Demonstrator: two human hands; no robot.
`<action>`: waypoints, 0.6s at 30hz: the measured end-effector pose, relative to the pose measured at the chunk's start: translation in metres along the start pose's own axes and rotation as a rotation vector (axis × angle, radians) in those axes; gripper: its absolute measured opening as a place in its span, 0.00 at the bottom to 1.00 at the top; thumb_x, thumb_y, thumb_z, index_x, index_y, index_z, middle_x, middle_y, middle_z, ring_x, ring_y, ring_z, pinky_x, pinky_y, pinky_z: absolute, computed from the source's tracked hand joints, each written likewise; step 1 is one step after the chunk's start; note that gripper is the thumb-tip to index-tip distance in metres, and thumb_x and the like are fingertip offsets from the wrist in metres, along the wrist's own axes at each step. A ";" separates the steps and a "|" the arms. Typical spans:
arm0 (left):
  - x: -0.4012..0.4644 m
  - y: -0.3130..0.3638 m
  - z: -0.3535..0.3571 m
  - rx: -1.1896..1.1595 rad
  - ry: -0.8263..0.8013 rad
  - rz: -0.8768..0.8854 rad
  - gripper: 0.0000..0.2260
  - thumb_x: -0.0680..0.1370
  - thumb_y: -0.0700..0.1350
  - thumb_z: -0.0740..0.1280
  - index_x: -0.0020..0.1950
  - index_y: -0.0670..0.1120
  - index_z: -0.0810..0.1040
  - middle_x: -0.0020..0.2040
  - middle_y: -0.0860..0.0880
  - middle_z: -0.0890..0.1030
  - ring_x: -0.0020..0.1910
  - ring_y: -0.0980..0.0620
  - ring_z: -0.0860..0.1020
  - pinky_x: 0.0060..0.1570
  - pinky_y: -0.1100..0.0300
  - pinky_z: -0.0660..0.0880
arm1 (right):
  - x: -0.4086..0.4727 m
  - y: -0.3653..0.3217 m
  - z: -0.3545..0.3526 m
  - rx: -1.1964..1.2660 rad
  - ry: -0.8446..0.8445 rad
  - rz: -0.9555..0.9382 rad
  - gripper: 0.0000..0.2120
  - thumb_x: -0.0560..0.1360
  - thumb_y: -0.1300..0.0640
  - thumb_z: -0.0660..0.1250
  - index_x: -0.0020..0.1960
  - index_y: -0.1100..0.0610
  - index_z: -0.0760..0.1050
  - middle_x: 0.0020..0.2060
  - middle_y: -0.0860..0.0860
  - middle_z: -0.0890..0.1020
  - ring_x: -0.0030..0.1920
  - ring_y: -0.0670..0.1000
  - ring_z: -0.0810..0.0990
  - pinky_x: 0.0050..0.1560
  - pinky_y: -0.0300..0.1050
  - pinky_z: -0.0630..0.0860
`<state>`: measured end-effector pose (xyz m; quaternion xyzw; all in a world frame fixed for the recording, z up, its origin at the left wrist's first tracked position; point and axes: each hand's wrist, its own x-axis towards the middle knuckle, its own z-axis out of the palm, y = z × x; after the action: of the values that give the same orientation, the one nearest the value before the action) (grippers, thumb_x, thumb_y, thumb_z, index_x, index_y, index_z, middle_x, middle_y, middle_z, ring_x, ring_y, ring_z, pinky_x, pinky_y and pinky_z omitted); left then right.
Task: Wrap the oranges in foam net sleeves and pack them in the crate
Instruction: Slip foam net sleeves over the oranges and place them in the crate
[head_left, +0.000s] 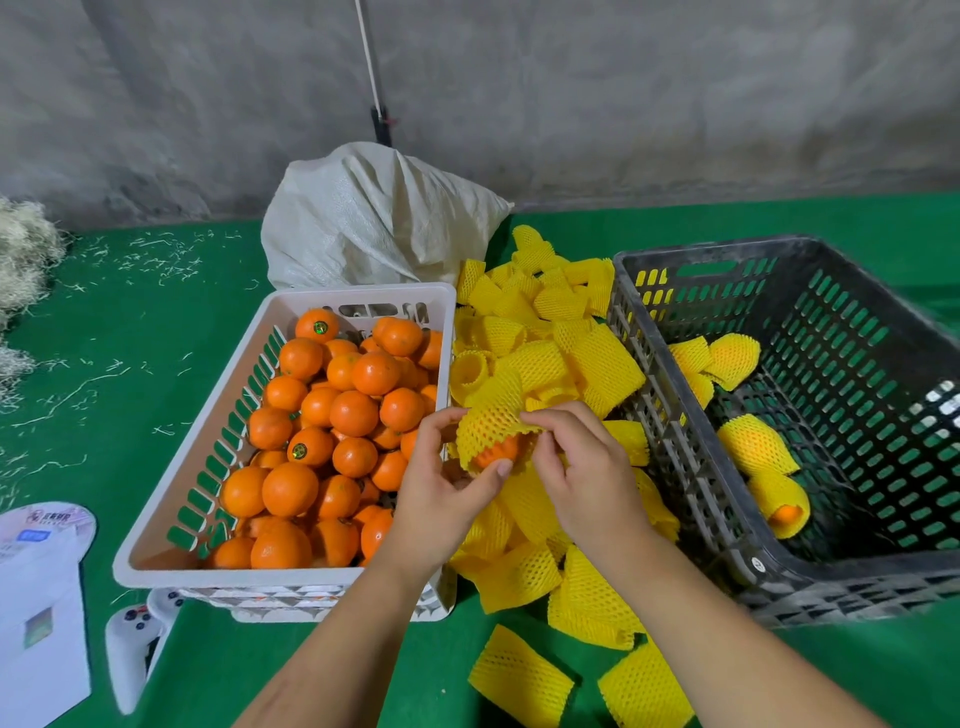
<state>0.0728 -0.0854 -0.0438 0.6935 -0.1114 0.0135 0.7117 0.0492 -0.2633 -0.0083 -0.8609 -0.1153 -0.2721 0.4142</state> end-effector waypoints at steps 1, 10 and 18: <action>0.000 -0.001 0.000 -0.002 0.014 0.006 0.27 0.77 0.51 0.79 0.71 0.51 0.71 0.61 0.51 0.81 0.51 0.46 0.83 0.47 0.51 0.82 | -0.002 -0.002 0.000 -0.019 0.009 -0.034 0.11 0.80 0.63 0.63 0.59 0.61 0.82 0.53 0.53 0.81 0.52 0.50 0.80 0.49 0.45 0.79; 0.003 -0.001 0.003 -0.038 0.098 -0.003 0.22 0.75 0.57 0.79 0.64 0.56 0.73 0.57 0.50 0.81 0.51 0.47 0.83 0.44 0.51 0.84 | -0.011 -0.012 0.007 -0.060 0.119 -0.112 0.11 0.76 0.63 0.67 0.58 0.60 0.80 0.54 0.53 0.78 0.53 0.53 0.80 0.49 0.45 0.80; 0.000 0.001 -0.007 -0.102 0.057 -0.031 0.25 0.78 0.50 0.77 0.70 0.54 0.69 0.61 0.50 0.81 0.57 0.47 0.83 0.51 0.52 0.82 | -0.009 -0.019 0.021 0.098 -0.130 0.176 0.28 0.76 0.61 0.70 0.74 0.51 0.68 0.65 0.47 0.69 0.61 0.44 0.72 0.52 0.32 0.76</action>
<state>0.0739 -0.0789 -0.0426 0.6572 -0.0808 0.0168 0.7492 0.0419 -0.2345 -0.0116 -0.8621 -0.0792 -0.1724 0.4699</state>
